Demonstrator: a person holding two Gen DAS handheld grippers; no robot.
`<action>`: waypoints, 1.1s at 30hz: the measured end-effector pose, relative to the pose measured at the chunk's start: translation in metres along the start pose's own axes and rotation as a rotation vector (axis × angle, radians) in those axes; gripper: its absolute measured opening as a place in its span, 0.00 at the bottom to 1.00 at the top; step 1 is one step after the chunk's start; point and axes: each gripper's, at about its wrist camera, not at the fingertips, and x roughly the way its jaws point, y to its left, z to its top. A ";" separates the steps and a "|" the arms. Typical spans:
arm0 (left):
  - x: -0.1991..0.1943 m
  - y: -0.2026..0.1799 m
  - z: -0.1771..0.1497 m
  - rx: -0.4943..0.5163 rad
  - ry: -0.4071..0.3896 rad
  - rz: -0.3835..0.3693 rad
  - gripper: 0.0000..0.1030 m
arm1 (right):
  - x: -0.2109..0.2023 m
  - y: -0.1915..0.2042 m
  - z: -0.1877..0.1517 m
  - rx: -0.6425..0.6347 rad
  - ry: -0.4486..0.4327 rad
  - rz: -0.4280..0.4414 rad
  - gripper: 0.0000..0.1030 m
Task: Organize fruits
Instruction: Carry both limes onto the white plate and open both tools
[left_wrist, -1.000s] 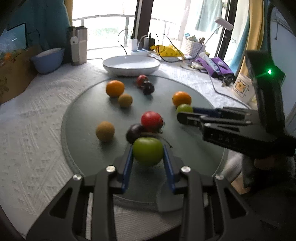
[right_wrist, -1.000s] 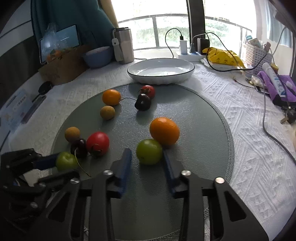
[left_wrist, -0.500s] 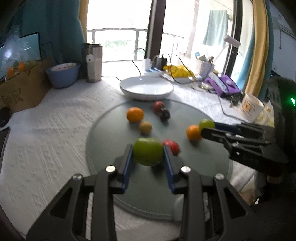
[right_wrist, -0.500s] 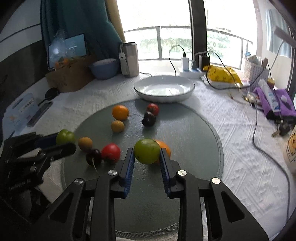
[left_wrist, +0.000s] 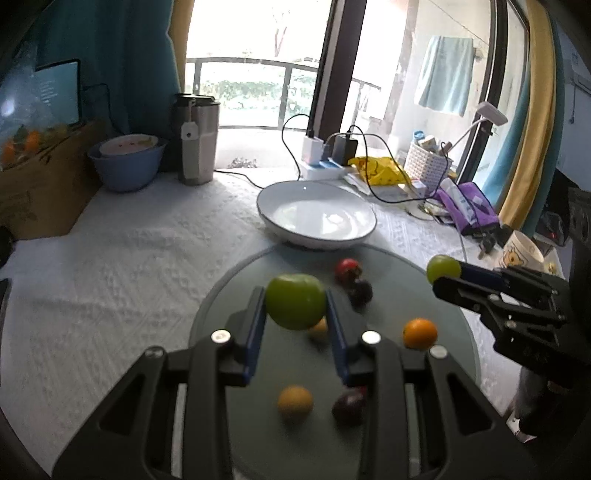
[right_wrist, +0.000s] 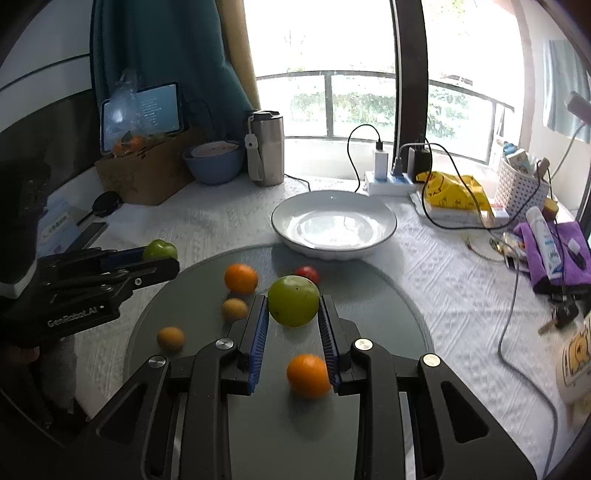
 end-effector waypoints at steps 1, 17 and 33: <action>0.003 -0.001 0.003 0.003 0.001 -0.002 0.32 | 0.002 -0.002 0.002 -0.001 -0.001 0.001 0.29; 0.076 0.007 0.065 0.073 0.044 -0.038 0.32 | 0.070 -0.041 0.053 -0.037 -0.009 0.006 0.29; 0.167 0.014 0.113 0.090 0.111 -0.059 0.32 | 0.160 -0.069 0.097 -0.030 0.095 0.020 0.29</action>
